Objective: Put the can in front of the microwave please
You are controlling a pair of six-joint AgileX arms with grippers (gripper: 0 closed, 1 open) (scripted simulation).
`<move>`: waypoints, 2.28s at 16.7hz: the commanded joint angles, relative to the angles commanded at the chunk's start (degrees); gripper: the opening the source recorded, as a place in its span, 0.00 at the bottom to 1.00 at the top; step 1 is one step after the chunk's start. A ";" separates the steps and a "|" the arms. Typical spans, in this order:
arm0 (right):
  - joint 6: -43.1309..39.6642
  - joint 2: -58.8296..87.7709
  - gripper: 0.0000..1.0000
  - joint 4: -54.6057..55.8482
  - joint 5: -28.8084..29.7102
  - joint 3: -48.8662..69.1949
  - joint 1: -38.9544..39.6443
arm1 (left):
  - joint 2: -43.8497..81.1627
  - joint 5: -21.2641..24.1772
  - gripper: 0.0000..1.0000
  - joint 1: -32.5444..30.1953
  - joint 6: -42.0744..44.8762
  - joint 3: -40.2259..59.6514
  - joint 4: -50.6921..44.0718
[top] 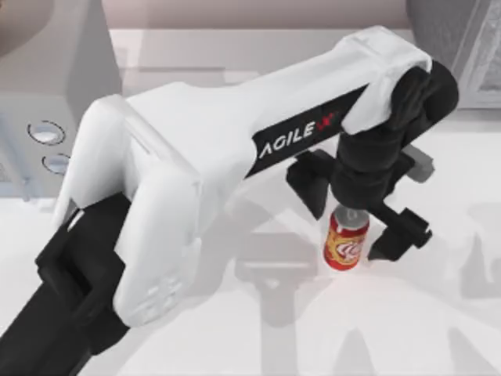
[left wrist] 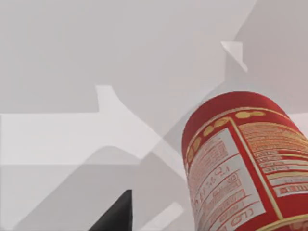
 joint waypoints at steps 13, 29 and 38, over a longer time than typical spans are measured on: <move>0.00 0.00 1.00 0.00 0.00 0.00 0.00 | 0.00 0.00 0.00 0.00 0.00 0.00 0.00; 0.00 0.00 1.00 0.00 0.00 0.00 0.00 | 2.38 0.03 0.00 0.02 0.04 13.50 -11.17; 0.00 0.00 1.00 0.00 0.00 0.00 0.00 | -8.61 1.34 0.00 0.13 9.42 0.83 -11.08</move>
